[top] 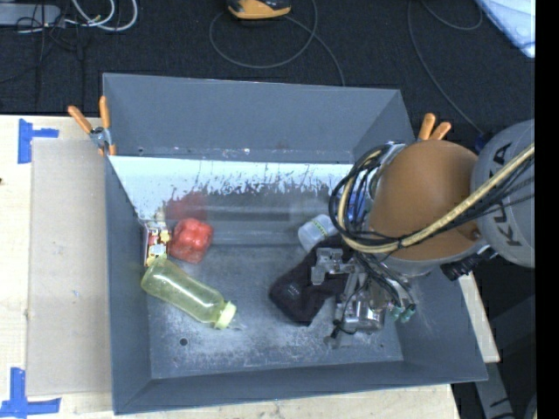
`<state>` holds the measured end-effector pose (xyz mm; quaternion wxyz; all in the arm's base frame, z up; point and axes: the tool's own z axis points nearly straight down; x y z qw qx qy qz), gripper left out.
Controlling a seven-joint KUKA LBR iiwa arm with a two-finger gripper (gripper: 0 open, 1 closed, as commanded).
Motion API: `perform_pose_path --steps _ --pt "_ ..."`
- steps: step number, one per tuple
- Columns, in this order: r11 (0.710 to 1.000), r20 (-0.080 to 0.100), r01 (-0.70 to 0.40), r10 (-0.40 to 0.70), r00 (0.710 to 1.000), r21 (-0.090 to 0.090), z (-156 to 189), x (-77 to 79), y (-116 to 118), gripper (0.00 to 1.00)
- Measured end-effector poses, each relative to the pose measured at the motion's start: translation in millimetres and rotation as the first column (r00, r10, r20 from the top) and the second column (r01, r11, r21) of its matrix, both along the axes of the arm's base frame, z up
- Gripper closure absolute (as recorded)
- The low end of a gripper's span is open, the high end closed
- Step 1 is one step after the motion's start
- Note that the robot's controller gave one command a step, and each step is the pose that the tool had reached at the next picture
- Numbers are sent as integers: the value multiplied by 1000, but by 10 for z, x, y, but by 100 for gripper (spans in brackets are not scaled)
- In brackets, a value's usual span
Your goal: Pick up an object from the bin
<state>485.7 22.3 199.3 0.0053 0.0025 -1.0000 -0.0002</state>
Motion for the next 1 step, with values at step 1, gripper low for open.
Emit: perform_pose_path --steps 1 --pt "1000 8 1 -1 1000 0 41 16 -1 0"
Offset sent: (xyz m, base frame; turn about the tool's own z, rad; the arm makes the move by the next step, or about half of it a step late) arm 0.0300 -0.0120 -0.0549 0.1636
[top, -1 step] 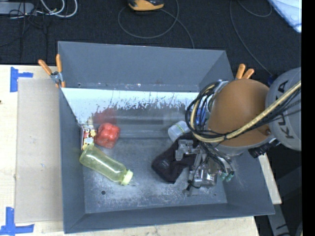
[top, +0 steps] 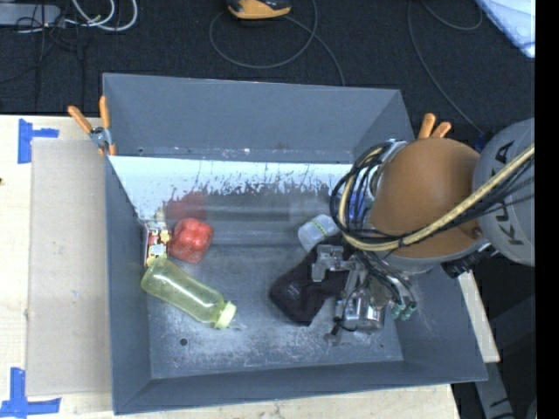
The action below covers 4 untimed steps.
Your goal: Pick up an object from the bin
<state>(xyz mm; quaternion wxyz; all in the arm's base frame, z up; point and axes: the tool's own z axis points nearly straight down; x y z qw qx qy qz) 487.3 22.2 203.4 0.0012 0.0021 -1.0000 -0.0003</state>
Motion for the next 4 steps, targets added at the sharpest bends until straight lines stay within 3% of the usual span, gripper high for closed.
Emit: perform_pose_path --steps 2,3,4 --pt "994 -4 113 -113 994 -2 -369 227 -47 0" --pt "998 -11 60 -60 998 -2 -23 285 -35 0" --pt "999 8 45 -45 999 0 232 395 -83 0"
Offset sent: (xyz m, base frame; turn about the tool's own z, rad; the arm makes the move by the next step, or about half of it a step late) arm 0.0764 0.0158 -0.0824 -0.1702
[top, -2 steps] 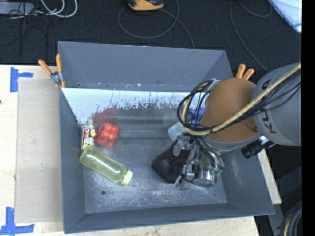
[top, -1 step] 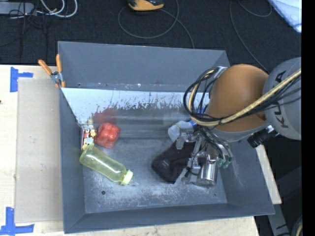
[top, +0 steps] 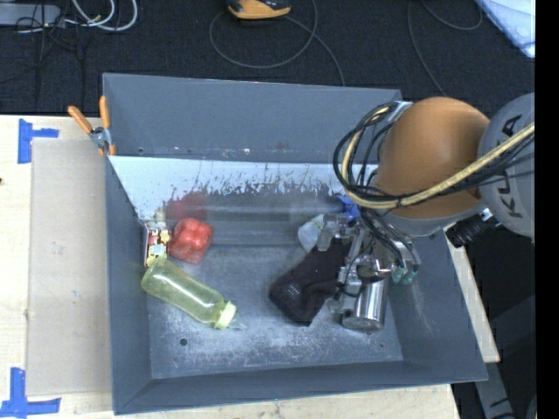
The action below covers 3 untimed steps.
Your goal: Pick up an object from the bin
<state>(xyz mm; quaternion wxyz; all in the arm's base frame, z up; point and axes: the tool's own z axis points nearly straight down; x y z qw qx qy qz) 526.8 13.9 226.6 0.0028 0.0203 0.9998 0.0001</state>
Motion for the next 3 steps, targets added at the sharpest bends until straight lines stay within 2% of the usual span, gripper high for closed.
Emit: perform_pose_path --steps 1,2,3 --pt "978 -12 208 -208 978 -2 -566 88 138 0" --pt "936 -16 353 -353 935 -3 -815 100 150 0" --pt "999 -12 38 -38 999 -1 -1035 275 254 0"
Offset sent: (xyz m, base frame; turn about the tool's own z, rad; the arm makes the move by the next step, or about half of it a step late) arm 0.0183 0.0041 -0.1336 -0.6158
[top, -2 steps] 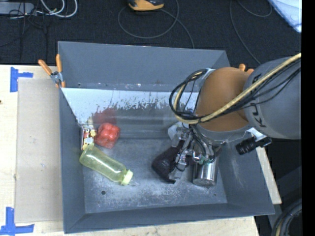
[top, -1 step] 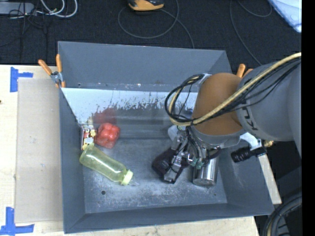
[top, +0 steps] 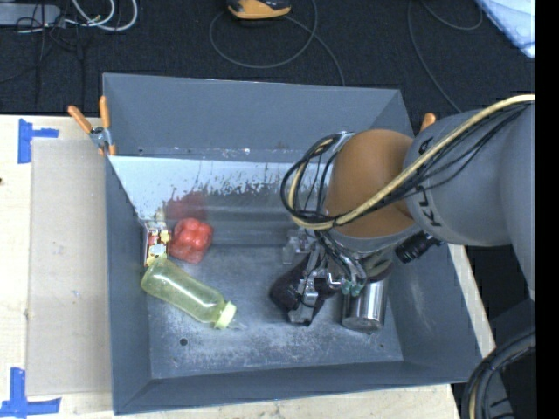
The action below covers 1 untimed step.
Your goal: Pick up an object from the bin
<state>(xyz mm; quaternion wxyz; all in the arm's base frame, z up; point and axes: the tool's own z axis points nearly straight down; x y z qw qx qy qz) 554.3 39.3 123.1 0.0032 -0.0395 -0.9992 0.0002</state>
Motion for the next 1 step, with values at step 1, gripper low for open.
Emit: perform_pose_path --steps 1 --pt "921 -5 389 -389 921 -4 -422 94 104 100"
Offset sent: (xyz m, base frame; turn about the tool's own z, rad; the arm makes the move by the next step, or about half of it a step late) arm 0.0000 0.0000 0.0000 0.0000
